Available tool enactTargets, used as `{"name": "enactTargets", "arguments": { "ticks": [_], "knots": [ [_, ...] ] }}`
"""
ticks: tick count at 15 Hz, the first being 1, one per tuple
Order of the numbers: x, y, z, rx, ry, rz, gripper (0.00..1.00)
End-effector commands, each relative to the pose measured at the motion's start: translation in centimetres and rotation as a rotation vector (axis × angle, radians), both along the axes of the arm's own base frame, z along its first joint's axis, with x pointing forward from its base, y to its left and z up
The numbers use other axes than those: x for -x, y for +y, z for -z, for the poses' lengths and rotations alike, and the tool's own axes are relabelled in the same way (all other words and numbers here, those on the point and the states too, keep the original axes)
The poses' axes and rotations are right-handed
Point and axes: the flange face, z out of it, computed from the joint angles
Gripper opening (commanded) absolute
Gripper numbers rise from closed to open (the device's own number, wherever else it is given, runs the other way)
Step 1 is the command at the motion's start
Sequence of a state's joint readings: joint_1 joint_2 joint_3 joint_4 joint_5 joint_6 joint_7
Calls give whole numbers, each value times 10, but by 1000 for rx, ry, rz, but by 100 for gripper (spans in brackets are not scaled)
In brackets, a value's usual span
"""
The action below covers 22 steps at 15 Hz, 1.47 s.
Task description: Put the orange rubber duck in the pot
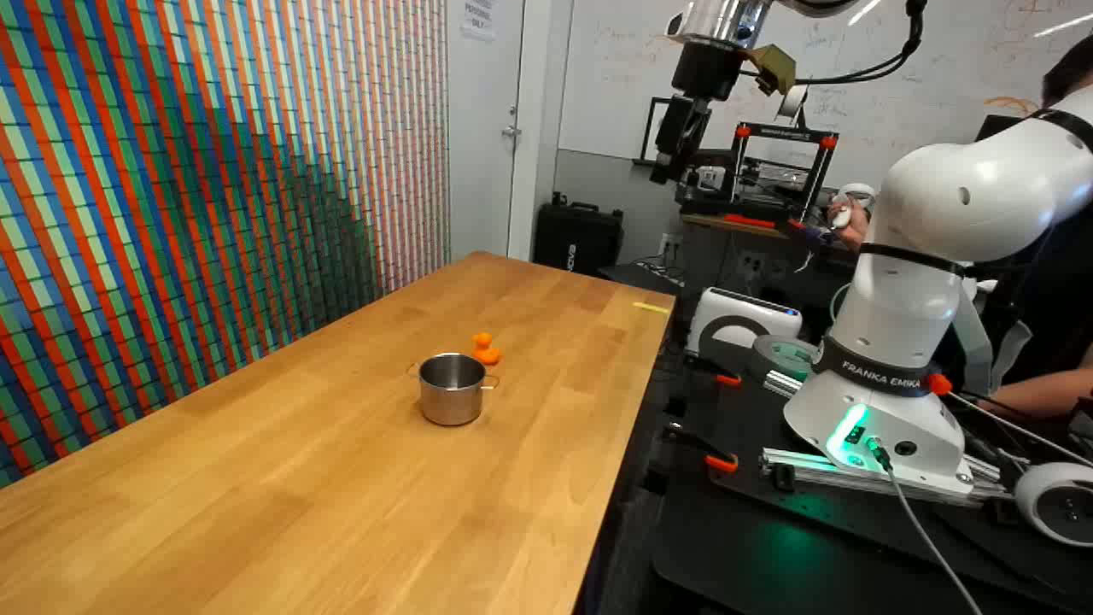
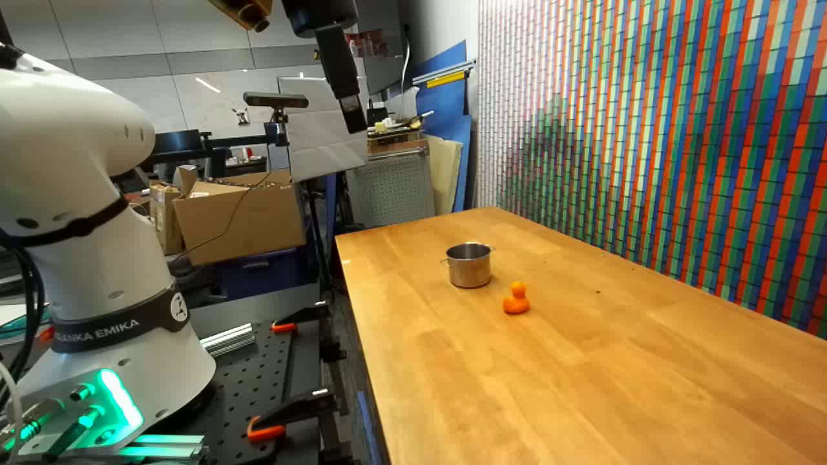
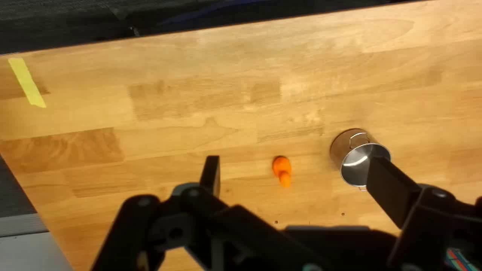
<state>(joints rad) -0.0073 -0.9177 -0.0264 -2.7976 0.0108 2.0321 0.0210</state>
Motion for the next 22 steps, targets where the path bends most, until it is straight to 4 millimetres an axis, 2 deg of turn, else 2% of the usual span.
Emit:
{"name": "enactTargets", "arguments": {
  "ticks": [1,7,10,12,14,15,17,19,22],
  "knots": [
    [0,0,-1,0,1,0,100],
    [0,0,-1,0,1,0,100],
    [-7,32,-17,64,-106,-86,100],
    [-23,68,-15,124,-174,-166,100],
    [-43,99,-2,166,-224,-233,100],
    [-56,111,11,184,-237,-255,100],
    [-78,122,36,217,-258,-261,100],
    [-103,117,60,243,-249,-241,100],
    [-143,92,88,262,-198,-163,100]
  ]
}}
